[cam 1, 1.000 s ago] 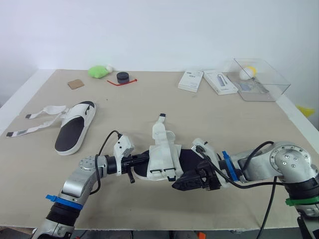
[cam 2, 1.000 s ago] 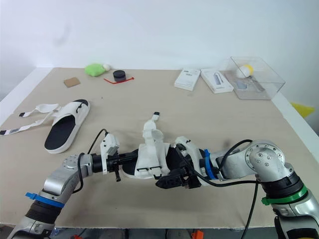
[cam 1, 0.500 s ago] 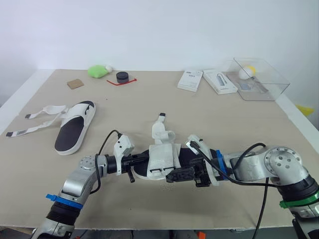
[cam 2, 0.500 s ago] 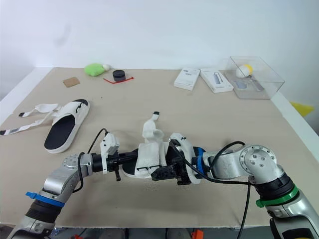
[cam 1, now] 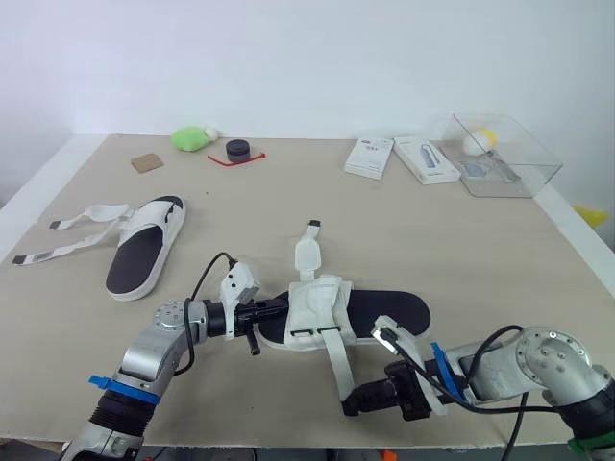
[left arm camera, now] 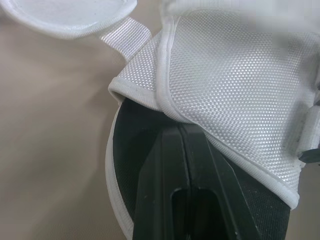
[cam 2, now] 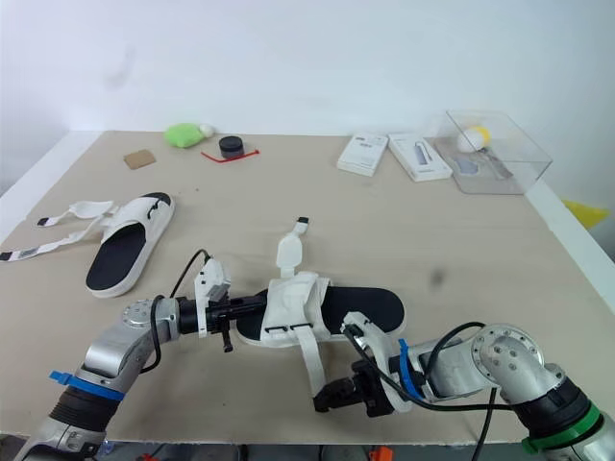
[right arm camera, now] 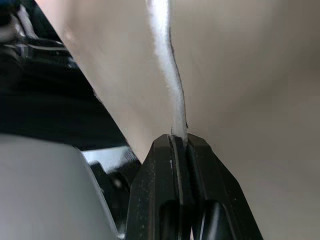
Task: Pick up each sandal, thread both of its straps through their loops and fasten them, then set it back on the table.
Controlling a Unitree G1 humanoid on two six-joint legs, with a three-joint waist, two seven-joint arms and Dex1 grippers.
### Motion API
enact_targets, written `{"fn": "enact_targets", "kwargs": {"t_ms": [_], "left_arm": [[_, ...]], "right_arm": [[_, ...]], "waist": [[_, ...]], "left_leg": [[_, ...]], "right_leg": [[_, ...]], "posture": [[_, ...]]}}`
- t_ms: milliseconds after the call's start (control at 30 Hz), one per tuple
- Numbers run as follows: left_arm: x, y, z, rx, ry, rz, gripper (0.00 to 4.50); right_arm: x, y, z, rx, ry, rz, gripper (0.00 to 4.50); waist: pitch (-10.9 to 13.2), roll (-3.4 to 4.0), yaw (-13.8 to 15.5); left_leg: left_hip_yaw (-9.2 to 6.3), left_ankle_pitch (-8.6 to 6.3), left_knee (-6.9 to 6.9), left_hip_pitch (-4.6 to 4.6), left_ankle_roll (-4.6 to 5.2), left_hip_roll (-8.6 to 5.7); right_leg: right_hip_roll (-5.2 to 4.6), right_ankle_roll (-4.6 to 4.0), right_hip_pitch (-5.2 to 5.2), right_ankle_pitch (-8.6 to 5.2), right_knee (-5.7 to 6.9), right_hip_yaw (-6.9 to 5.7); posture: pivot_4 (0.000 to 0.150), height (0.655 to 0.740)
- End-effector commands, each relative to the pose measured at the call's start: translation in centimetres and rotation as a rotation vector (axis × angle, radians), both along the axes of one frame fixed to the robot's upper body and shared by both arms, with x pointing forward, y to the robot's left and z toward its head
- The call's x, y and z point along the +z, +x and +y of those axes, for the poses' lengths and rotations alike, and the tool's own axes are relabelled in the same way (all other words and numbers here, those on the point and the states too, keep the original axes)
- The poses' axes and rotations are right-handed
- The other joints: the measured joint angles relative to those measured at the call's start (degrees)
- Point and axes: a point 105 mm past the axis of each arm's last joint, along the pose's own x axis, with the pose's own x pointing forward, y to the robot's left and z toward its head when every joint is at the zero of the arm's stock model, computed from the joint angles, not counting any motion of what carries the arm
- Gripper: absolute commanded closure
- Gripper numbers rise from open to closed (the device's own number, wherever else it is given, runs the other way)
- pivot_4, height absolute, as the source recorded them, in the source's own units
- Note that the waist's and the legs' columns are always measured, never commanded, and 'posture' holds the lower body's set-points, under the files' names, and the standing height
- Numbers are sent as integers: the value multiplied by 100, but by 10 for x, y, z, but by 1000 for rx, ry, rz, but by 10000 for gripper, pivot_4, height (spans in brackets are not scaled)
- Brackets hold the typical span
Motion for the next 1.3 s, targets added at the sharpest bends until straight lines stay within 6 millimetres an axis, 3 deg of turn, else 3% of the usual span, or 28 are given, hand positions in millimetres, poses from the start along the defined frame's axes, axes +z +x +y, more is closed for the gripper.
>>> {"fn": "enact_targets", "kwargs": {"t_ms": [33,100,167,333,467,633,833,1067,1167,1300], "left_arm": [[-26,-7,3,6,66,95,45000],[-26,-7,4,5,68,95,45000],[-27,-7,5,5,69,96,45000],[-27,-7,6,4,72,97,45000],[-28,-6,5,3,70,98,45000],[-28,-6,3,2,66,99,45000],[-28,-6,5,8,67,100,45000],[-28,-6,5,11,67,101,45000],[-28,-5,5,11,67,100,45000],[-29,-6,5,11,66,102,45000]], "right_arm": [[27,13,5,48,54,-223,41040],[40,19,4,73,64,-376,32455],[49,12,1,179,59,-515,22882],[48,-16,-13,640,104,-968,385],[28,-18,-31,958,54,-1394,385],[26,0,-21,1195,33,-1909,385],[21,7,-13,1335,38,-2076,385],[16,7,-3,1367,59,-2096,385],[15,4,2,1376,79,-2091,8154],[17,1,4,1371,120,-2085,26468]], "waist": [[5,8,-2],[11,3,-1],[15,0,1],[-5,-21,15],[-9,-33,4],[26,4,-20],[30,0,-17],[17,-9,-6],[16,-10,-8],[17,-8,-9]], "left_leg": [[0,-1,0,1,-2,0],[-1,-8,0,3,-13,3],[-2,-16,0,3,-26,4],[1,-25,4,9,-43,1],[3,-42,12,44,-75,3],[12,-50,24,56,-88,0],[11,-26,23,59,-91,1],[11,-14,8,100,-88,-7],[11,-14,7,100,-88,-7],[11,-14,7,104,-88,-6]], "right_leg": [[0,3,-1,-2,0,0],[1,7,-6,-4,0,-7],[0,10,-9,-15,-1,-11],[-6,22,5,-28,0,-18],[-7,40,49,-26,3,-22],[-19,33,54,-32,-6,-23],[-17,32,62,-31,2,-21],[-16,30,107,-30,8,-6],[-17,30,109,-30,10,-6],[-17,29,111,-30,10,-5]], "posture": [[1500,7400],[1500,7400],[1500,7400],[1500,7400],[1500,7400],[1500,7400],[1500,7400],[1500,7400],[1500,7400],[1500,7400]]}}
